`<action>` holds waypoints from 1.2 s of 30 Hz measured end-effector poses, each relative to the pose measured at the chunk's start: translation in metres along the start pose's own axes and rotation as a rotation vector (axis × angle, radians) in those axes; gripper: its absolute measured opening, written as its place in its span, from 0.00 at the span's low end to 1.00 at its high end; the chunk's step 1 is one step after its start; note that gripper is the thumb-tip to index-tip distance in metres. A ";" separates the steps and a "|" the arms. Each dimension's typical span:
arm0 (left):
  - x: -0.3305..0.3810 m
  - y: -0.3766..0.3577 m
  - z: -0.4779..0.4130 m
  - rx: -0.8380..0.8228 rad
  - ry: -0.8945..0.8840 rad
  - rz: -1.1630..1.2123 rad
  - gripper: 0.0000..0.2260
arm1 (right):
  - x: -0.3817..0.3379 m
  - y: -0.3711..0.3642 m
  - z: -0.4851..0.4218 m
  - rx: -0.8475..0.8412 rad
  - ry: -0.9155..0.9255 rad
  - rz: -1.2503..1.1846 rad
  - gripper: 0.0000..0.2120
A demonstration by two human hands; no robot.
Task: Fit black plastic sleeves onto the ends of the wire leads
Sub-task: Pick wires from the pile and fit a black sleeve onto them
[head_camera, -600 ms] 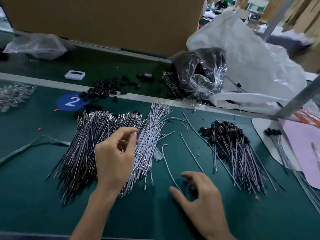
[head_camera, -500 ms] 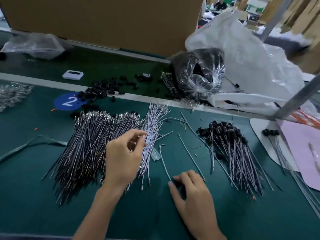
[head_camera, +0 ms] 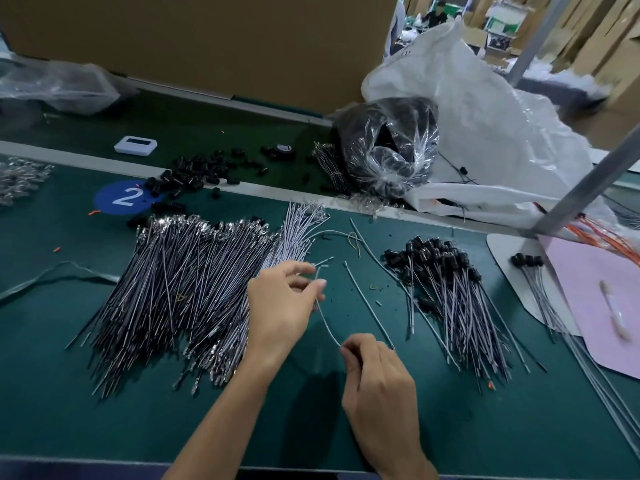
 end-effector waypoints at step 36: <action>0.014 -0.033 -0.027 -0.598 0.287 0.589 0.05 | 0.051 0.019 -0.064 -0.170 -0.218 -0.045 0.11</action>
Point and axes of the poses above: each hand's wrist, its own z-axis away from the middle knuckle, its own y-axis out of the back of the hand, x = y × z, the point moved 3 cm from there along -z, towards the middle knuckle, and after that the axes turned 5 degrees about y, right-handed, at the moved point
